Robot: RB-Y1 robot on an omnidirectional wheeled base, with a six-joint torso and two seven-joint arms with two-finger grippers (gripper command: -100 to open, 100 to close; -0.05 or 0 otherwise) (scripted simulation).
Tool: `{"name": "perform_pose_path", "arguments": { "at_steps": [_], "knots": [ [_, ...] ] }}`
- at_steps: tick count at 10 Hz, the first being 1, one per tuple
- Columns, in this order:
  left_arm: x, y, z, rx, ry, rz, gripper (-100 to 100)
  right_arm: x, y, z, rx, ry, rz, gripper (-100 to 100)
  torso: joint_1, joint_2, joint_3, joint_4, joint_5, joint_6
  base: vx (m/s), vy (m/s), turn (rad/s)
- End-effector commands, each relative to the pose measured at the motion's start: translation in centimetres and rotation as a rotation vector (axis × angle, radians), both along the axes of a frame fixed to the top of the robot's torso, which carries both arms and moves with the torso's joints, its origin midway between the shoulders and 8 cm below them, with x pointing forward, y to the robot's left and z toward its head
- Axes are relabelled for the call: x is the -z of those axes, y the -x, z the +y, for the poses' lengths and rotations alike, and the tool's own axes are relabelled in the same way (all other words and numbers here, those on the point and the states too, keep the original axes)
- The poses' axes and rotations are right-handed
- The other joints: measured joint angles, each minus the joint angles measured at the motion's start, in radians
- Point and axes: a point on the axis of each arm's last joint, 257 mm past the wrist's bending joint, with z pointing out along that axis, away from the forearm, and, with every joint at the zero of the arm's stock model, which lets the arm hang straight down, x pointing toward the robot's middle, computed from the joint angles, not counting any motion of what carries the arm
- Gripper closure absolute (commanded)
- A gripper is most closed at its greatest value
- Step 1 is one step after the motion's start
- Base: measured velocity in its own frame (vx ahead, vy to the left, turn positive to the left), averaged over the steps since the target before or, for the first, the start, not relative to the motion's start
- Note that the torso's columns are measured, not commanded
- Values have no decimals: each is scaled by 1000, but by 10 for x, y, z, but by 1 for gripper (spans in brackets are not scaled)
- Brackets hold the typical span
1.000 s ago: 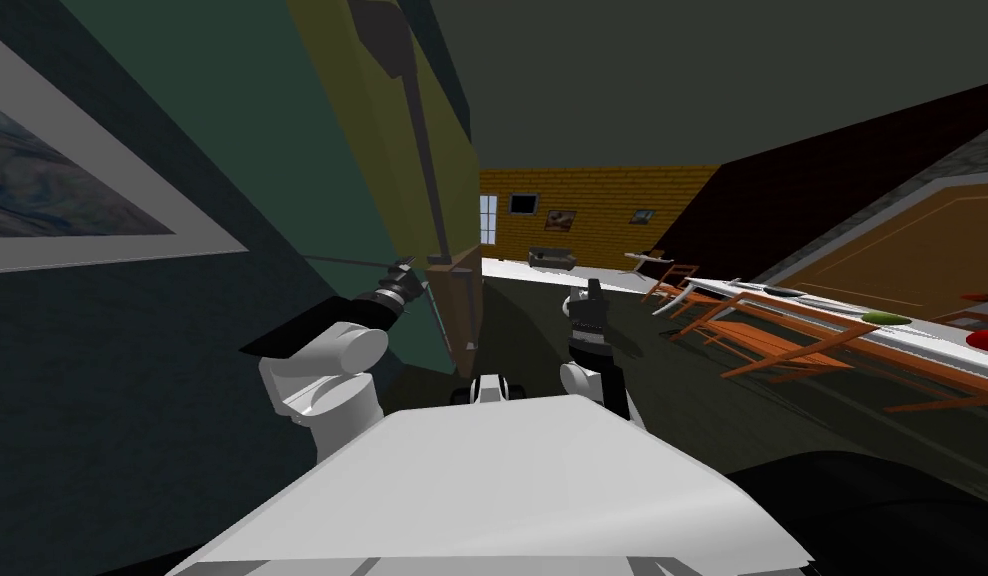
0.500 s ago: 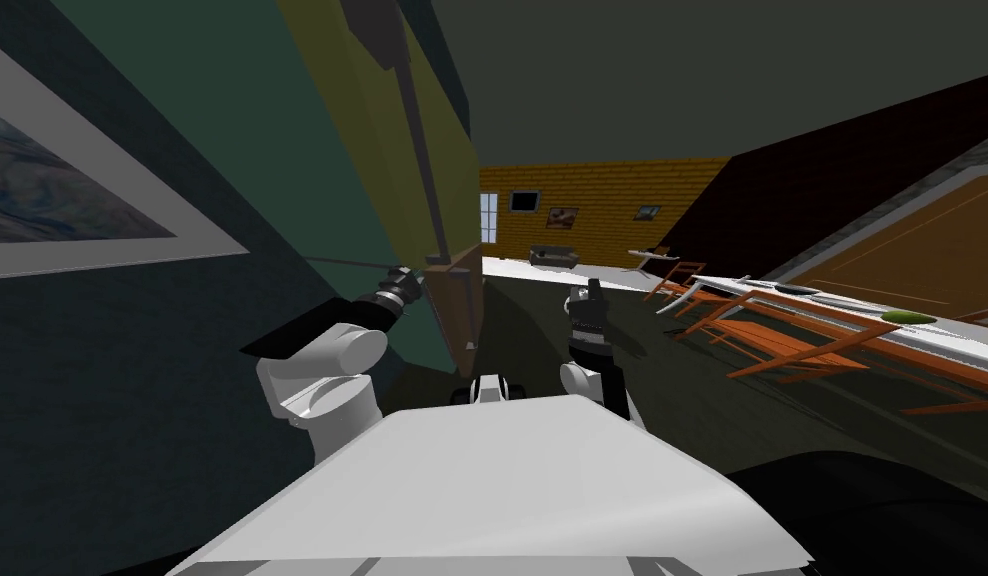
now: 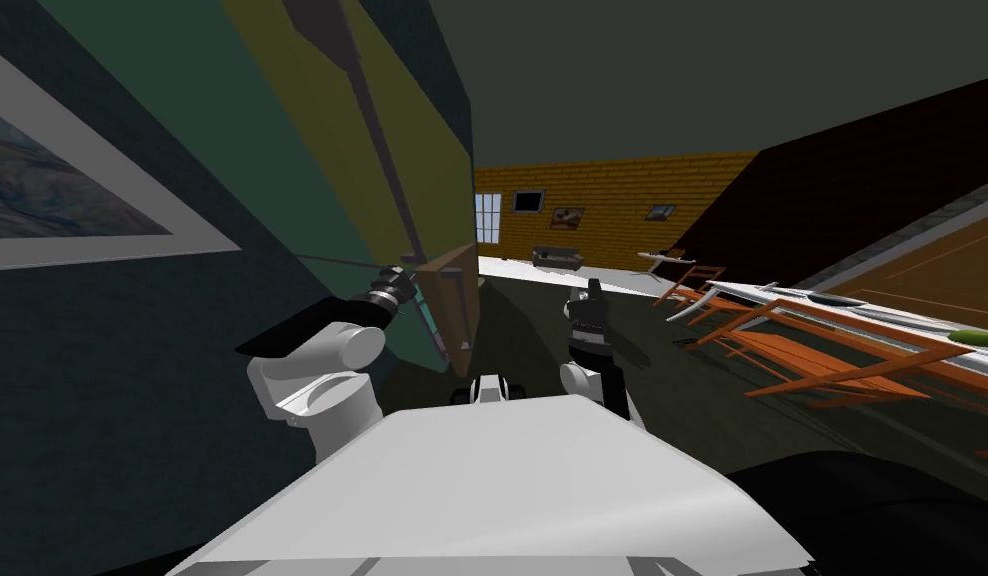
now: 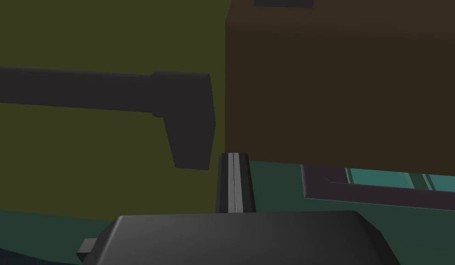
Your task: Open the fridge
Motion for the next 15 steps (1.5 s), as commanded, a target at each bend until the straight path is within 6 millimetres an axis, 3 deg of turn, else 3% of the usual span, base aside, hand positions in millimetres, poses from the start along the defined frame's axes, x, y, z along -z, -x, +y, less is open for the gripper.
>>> {"name": "perform_pose_path", "arguments": {
  "at_steps": [1,2,8,10,11,15],
  "knots": [
    [-8,-1,16,-53,0,-21,100,0,0,0,0,0,0,0,1,-4,-3,0,0,0,79,-352,150],
    [-8,-1,16,-53,0,-21,100,0,0,0,0,0,0,0,0,-7,-6,1,-2,1,24,-294,76],
    [-14,2,61,-189,5,-32,100,0,0,0,0,0,0,0,3,2,2,-1,3,-3,11,-339,88],
    [-14,1,60,-184,4,-32,100,0,0,0,0,0,0,0,13,7,6,0,6,-7,27,-174,21],
    [-9,-6,64,-182,-17,-4,-100,0,0,0,0,1,0,0,20,10,8,1,9,-7,9,-6,-23],
    [-2,-18,65,-161,-30,51,-100,0,0,0,0,1,0,0,9,9,8,0,5,-7,1,96,-38]
  ]
}}
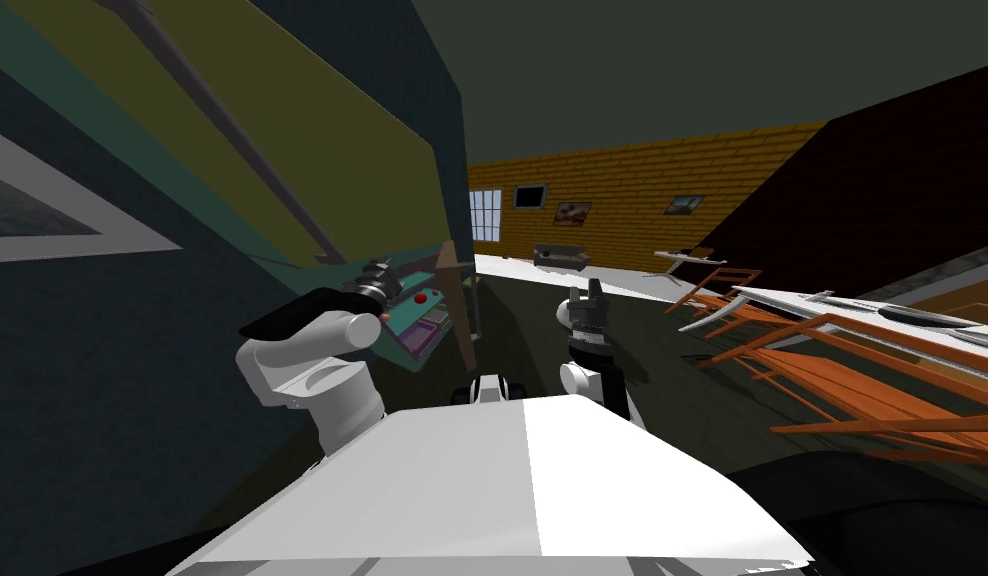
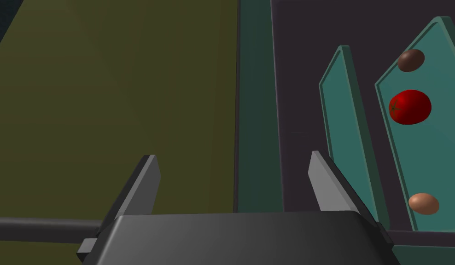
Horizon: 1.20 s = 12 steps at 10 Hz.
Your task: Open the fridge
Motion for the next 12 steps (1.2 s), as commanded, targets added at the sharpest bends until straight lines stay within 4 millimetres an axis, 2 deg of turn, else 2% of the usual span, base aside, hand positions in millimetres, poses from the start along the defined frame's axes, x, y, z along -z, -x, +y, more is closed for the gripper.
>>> {"name": "perform_pose_path", "arguments": {
  "at_steps": [1,12],
  "knots": [
    [3,-7,0,17,6,35,-100,0,0,0,0,0,0,0,-1,-1,0,0,0,0,16,111,-34],
    [-1,-19,-28,122,79,112,-100,0,0,0,0,0,0,0,-1,0,0,0,0,0,8,96,-43]
  ]
}}
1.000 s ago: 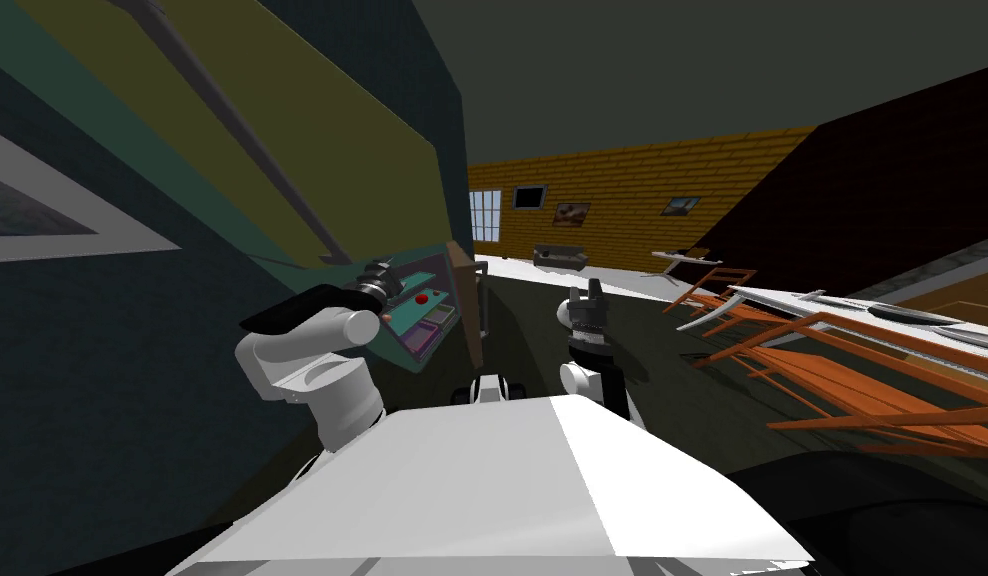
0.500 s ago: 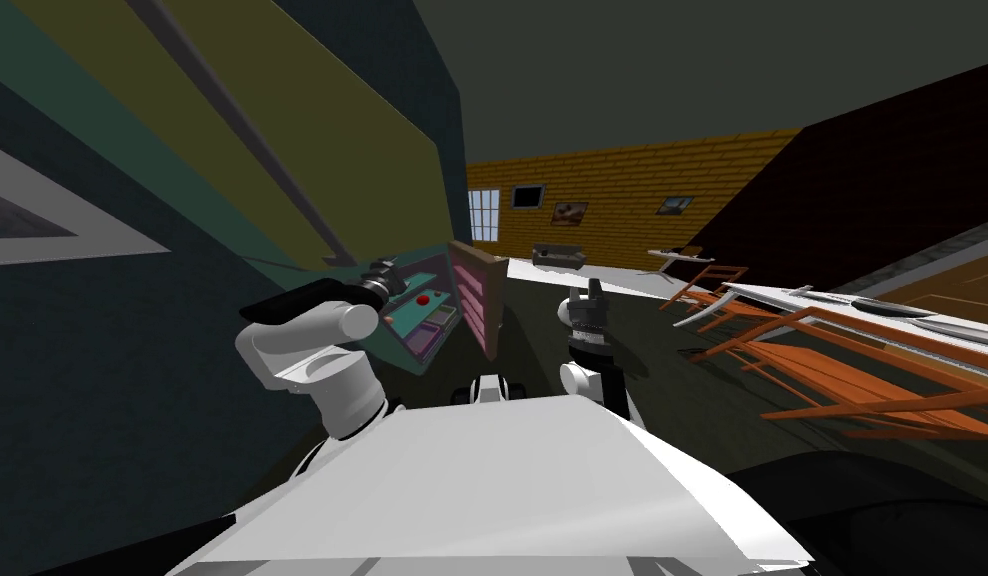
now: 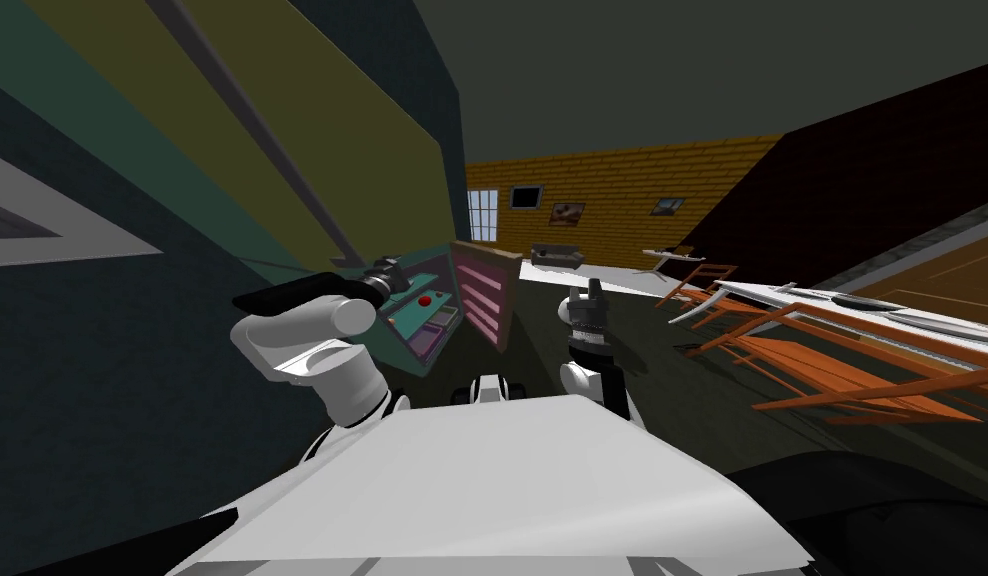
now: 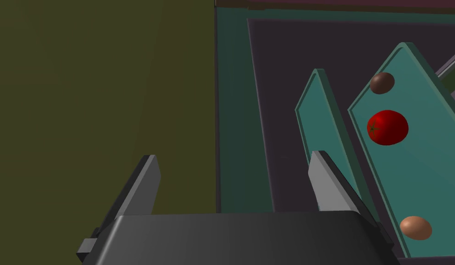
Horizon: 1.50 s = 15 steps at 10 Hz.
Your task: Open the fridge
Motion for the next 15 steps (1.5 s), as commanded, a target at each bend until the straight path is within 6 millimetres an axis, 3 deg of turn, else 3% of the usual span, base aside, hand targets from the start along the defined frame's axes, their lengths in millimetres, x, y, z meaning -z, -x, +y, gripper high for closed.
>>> {"name": "perform_pose_path", "arguments": {
  "at_steps": [1,10,15],
  "knots": [
    [0,-3,-7,27,16,26,-100,0,0,0,0,0,0,0,0,-1,0,0,0,0,24,118,-42],
    [-3,-3,-26,118,47,140,-100,0,0,0,0,0,0,0,1,1,0,0,0,0,0,123,-54],
    [-15,7,-35,158,33,176,-100,0,0,0,0,0,0,0,20,-2,-5,6,4,-9,-13,104,-64]
  ]
}}
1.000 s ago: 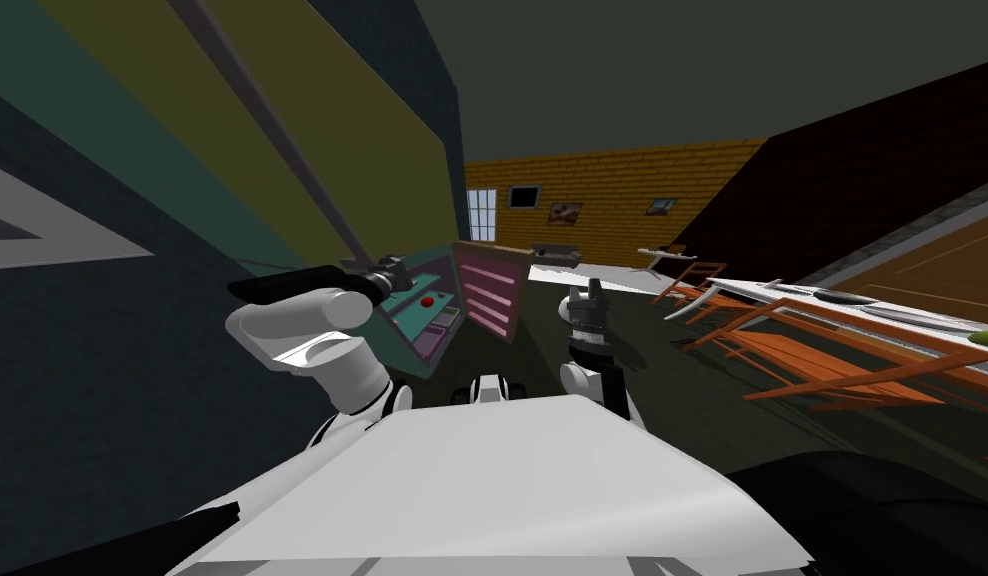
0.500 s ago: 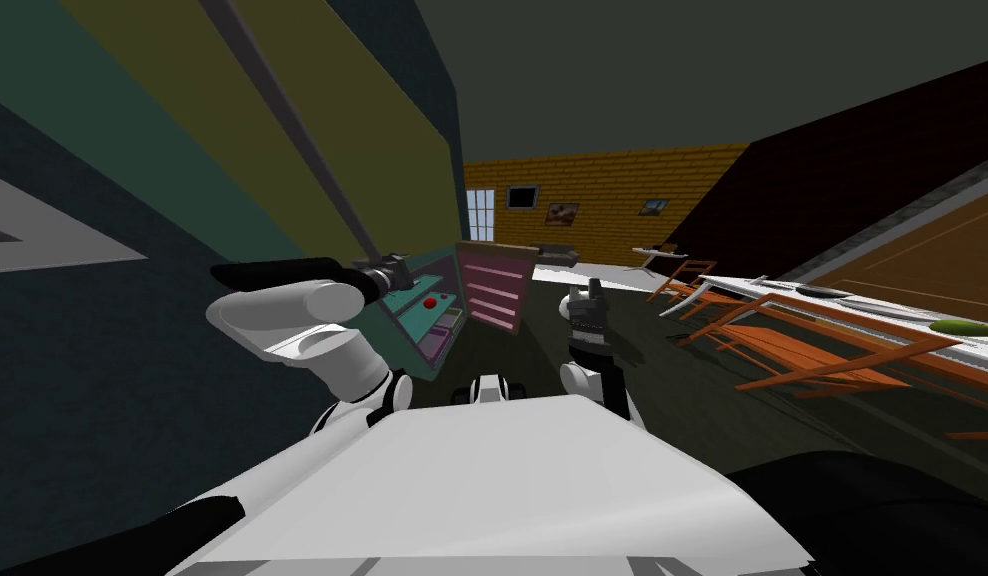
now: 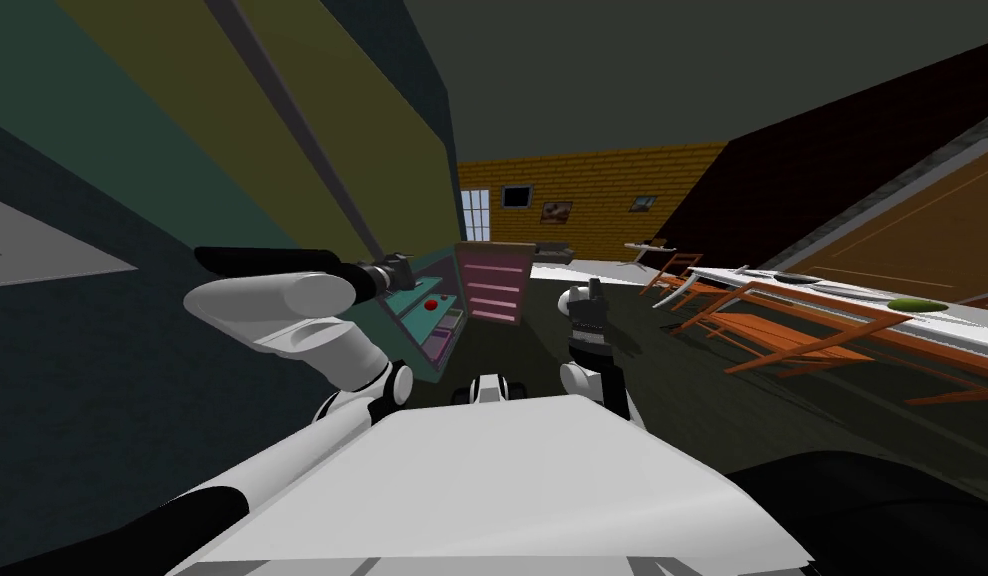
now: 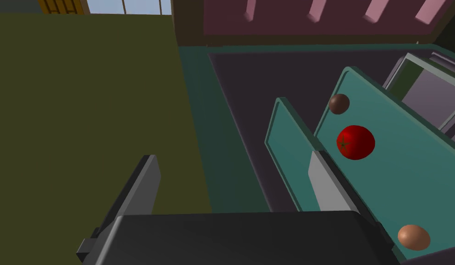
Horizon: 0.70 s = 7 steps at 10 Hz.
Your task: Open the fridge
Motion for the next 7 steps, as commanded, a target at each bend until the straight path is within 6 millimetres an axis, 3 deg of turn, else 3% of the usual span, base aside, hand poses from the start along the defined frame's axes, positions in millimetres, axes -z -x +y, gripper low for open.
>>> {"name": "perform_pose_path", "arguments": {
  "at_steps": [1,7],
  "knots": [
    [-17,9,4,-1,-16,-18,-100,0,0,0,0,0,0,0,3,0,0,0,1,-2,-1,97,-55],
    [-43,31,-5,18,-63,-65,-100,0,0,0,0,0,0,0,15,6,2,7,4,-9,-1,59,-34]
  ]
}}
